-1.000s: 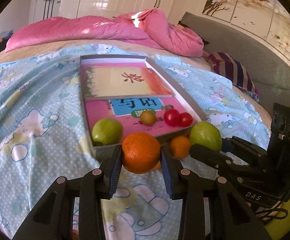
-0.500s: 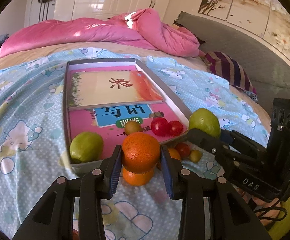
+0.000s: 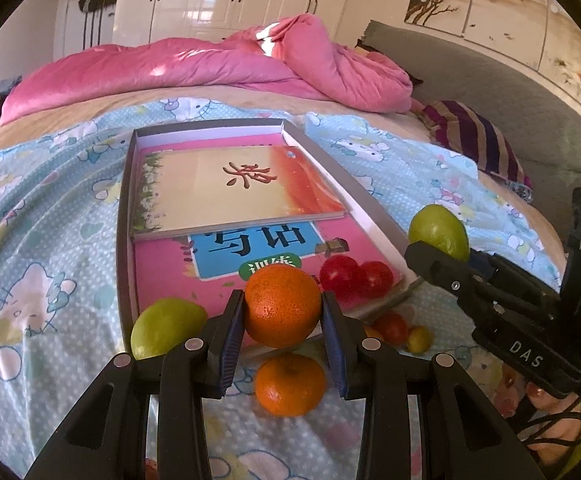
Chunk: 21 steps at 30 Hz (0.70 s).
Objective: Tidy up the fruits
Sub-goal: 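Carry the orange with the left gripper into the grey box while the right gripper places the green citrus there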
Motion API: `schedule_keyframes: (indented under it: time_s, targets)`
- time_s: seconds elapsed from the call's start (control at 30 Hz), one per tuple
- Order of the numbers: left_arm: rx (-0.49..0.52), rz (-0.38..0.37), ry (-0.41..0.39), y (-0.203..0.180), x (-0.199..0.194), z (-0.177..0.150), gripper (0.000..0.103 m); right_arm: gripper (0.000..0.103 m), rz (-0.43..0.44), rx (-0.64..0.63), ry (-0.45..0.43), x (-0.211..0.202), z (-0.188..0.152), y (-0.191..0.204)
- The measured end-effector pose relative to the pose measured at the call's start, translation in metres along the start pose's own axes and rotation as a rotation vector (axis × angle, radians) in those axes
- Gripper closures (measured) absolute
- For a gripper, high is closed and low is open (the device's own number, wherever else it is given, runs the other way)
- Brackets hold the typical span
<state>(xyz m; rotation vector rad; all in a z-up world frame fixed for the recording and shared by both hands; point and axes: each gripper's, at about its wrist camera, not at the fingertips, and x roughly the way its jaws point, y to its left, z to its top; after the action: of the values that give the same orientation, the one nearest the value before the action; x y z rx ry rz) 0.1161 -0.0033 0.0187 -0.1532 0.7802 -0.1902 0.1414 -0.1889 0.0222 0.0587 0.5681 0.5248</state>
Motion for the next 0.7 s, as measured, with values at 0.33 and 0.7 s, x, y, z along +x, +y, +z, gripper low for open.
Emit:
schedule_keyframes:
  time_s: [0.33,0.7]
  targets:
    - [0.027,0.045,0.006,0.004,0.011,-0.004,0.065,0.063,-0.032,-0.004,0.014,0.014,0.003,-0.007]
    - [0.027,0.047,0.000,0.003,0.012,-0.004,0.064,0.063,-0.079,0.008,0.021,0.018,0.002,-0.012]
